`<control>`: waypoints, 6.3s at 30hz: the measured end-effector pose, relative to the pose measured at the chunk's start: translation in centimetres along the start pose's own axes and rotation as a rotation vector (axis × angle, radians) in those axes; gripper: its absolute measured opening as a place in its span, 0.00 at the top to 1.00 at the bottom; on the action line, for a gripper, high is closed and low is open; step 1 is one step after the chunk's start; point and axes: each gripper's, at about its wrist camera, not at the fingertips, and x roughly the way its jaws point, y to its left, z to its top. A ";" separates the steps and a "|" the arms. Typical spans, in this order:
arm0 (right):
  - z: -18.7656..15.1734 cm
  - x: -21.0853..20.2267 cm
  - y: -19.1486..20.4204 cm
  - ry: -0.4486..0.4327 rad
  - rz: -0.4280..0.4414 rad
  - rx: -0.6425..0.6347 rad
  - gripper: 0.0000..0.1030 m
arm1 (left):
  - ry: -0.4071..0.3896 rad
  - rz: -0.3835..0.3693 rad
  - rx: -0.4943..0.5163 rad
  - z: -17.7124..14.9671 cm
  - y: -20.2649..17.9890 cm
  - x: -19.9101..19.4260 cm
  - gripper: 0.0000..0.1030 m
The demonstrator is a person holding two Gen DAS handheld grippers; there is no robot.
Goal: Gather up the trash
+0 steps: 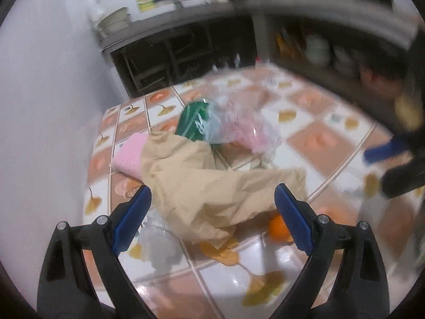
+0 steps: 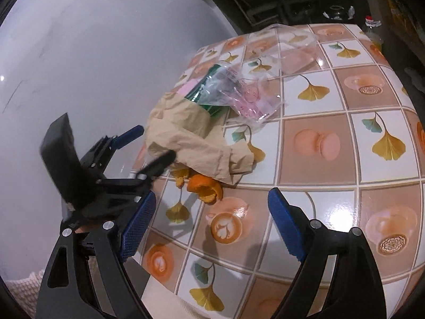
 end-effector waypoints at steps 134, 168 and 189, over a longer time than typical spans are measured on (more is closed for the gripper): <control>1.0 14.6 13.7 0.143 -0.139 -0.605 0.57 | 0.197 -0.450 -0.494 -14.7 -1.7 -8.1 0.98; 0.9 16.5 14.8 0.138 -0.197 -0.605 0.95 | 0.170 -0.480 -0.521 -15.8 0.2 -8.4 0.98; 1.9 8.5 5.2 0.058 -0.165 -0.262 0.90 | 0.193 -0.455 -0.537 -15.1 0.4 -8.2 0.98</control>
